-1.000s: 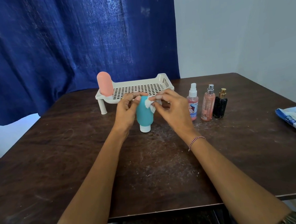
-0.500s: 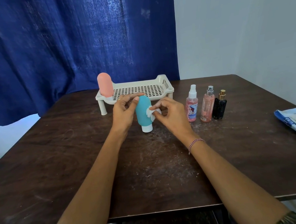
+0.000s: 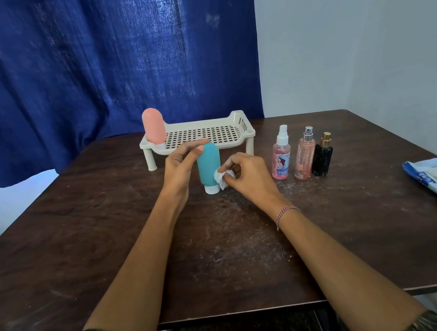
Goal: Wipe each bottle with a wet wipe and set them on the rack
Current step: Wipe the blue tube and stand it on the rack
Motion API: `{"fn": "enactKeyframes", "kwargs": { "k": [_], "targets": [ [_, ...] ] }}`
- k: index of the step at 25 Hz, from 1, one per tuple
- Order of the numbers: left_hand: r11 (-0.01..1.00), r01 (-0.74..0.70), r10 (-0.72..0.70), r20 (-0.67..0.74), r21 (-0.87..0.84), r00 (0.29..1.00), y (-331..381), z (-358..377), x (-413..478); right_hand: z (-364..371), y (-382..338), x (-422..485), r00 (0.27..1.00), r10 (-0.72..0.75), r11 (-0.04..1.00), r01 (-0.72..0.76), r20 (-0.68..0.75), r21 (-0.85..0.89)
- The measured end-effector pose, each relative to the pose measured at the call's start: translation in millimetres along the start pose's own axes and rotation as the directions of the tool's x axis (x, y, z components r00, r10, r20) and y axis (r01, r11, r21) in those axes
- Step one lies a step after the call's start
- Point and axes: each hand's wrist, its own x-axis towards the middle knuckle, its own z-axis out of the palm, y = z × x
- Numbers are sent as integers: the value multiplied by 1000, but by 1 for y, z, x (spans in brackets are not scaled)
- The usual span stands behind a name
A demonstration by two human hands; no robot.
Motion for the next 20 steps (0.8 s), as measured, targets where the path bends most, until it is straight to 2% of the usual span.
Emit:
{"fn": "enactKeyframes", "kwargs": {
  "k": [3,8,14,20],
  "targets": [
    [988,70,-60,79,-138,995,-3,-1,2,2,-2,-2,1000,-4,1000,4,-5,10],
    [957,196,-134,272,-215,953,-6,-2,1,3,-2,0,996,19,999,-15,-83,45],
    [952,189,-125,256,-240,959,-9,1,2,2,-8,2,957,95,960,-15,-275,281],
    [951,202,-115,338,-235,934,-12,6,1,-1,-11,0,935,58,946,61,-351,319]
  ]
}}
